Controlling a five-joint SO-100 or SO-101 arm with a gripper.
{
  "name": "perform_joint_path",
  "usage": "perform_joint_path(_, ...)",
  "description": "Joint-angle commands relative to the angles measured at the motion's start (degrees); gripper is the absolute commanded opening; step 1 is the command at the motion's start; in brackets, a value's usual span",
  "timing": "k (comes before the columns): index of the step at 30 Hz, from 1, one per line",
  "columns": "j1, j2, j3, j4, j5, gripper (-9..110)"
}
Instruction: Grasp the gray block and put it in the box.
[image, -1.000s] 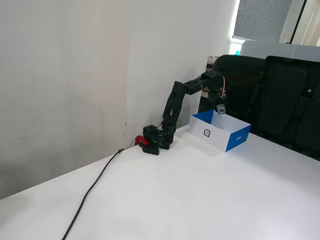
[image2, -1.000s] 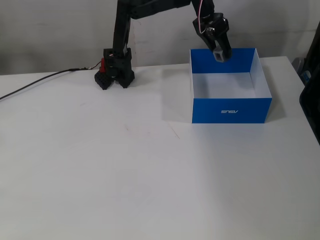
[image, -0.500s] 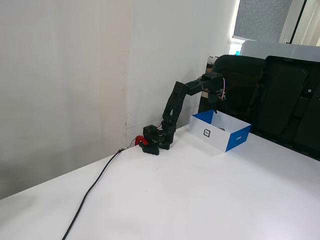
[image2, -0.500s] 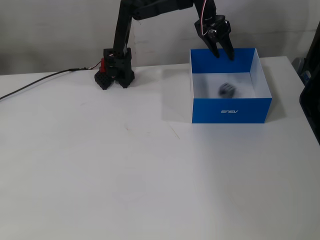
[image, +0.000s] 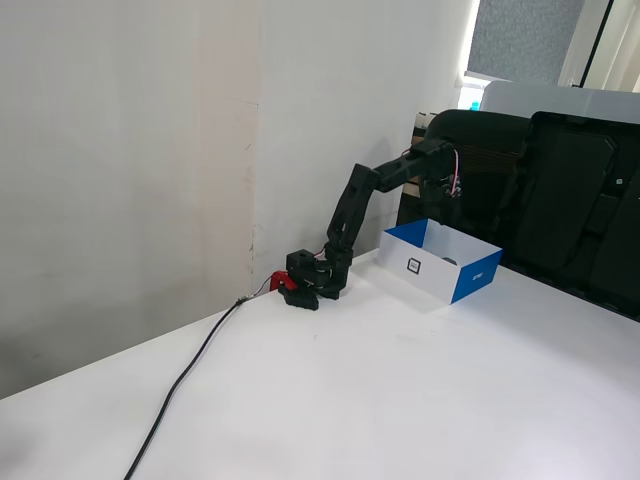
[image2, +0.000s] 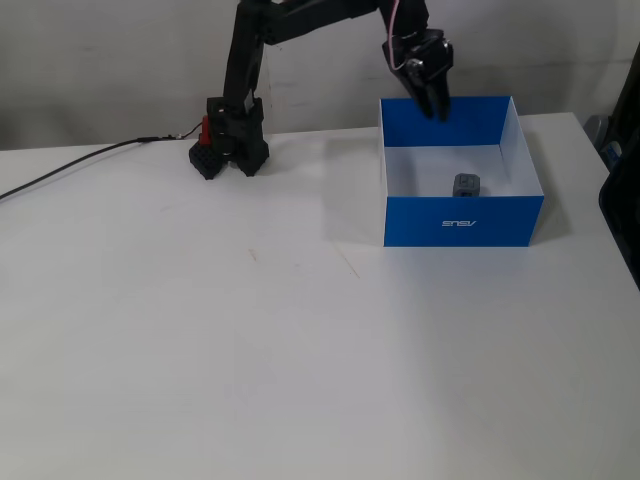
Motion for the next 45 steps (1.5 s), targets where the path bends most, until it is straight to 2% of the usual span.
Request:
perform_joint_path(1,-5.54,4.22,-6.42,3.34,-1.93,6)
perform_joint_path(6,-14.24,8.88,-6.24,6.5,-5.45,5)
perform_joint_path(15,-33.22,20.65,3.78,6.68,-12.22,5)
perform_joint_path(27,-56.78,26.81,9.67,5.89,-19.78,5)
perform_joint_path(39,-70.05,36.74,25.49,-5.19,-25.66,4)
perform_joint_path(45,-71.02,49.57,43.86,-17.05,-25.93,4)
